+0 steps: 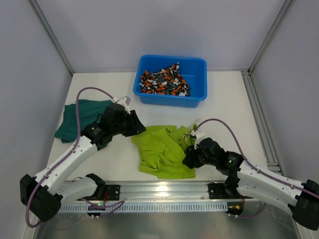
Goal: Fold and stack the shorts
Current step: Flatten out the shorts at the center of the board.
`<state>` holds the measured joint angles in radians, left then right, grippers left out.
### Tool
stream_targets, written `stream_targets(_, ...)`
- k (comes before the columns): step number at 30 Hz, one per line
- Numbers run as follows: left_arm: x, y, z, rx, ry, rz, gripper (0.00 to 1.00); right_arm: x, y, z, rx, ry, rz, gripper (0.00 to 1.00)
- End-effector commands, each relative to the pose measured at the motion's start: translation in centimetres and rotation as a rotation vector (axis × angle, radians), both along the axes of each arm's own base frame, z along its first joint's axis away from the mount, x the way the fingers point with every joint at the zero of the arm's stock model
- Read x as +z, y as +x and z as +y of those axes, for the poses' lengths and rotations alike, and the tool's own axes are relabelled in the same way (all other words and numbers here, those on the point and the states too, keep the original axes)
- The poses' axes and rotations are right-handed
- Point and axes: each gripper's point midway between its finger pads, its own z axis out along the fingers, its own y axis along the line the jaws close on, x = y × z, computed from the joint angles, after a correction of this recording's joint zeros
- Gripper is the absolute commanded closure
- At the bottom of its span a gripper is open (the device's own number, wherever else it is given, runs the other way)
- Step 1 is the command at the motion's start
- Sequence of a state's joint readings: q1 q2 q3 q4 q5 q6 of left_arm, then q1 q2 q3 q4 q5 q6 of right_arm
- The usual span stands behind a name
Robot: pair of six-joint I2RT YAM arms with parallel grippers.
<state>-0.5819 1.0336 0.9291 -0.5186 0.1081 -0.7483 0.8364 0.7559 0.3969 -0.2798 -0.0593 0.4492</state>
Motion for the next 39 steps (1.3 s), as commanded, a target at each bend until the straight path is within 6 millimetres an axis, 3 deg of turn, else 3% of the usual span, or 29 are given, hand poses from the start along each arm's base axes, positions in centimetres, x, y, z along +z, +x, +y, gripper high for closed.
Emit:
stream_targets(1,-1.0,0.7,0.9,0.052,0.059,0.020,0.61,2.5,0.7,-0.2,-0.139,0.066,-0.003,0.50)
stream_targets(4,-1.9,1.1,2.1,0.104,0.128,0.040,0.55,5.5,1.1,-1.7,-0.219,0.060,-0.028,0.46)
stream_targets(6,-1.8,0.9,1.1,0.047,0.104,0.041,0.49,7.4,2.0,-3.0,-0.286,0.044,-0.076,0.42)
stream_targets(11,-1.7,0.2,-2.3,-0.186,0.054,0.052,0.42,6.8,4.8,-6.1,-0.465,-0.132,-0.125,0.32)
stream_targets(14,-0.6,-0.4,-4.0,-0.293,-0.005,0.040,0.38,6.3,6.6,-7.8,-0.652,-0.166,-0.039,0.32)
stream_targets(15,0.0,-0.5,-4.4,-0.343,-0.011,0.007,0.32,6.5,7.2,-8.3,-0.702,-0.166,-0.027,0.32)
stream_targets(17,0.9,0.1,-4.8,-0.382,0.009,-0.059,0.30,5.8,8.8,-9.4,-0.783,-0.163,0.010,0.32)
stream_targets(21,0.7,1.8,-5.8,-0.498,0.089,-0.102,0.26,5.9,11.8,-8.8,-0.797,-0.091,0.058,0.32)
stream_targets(23,-0.8,2.6,-6.6,-0.549,0.119,-0.040,0.26,5.2,12.9,-8.5,-0.784,-0.116,0.086,0.32)
stream_targets(24,-1.4,2.9,-6.8,-0.569,0.133,-0.027,0.26,5.9,13.7,-7.9,-0.756,-0.108,0.068,0.32)
stream_targets(25,-3.4,3.5,-7.2,-0.596,0.161,0.013,0.27,5.9,14.0,-7.3,-0.728,-0.101,0.076,0.32)
stream_targets(32,-6.7,4.8,-8.9,-0.678,0.158,0.067,0.29,5.6,15.7,-5.9,-0.708,-0.067,0.103,0.30)
stream_targets(39,-7.7,4.1,-10.5,-0.770,0.071,0.100,0.31,1.5,16.2,-5.5,-0.735,-0.147,0.234,0.30)
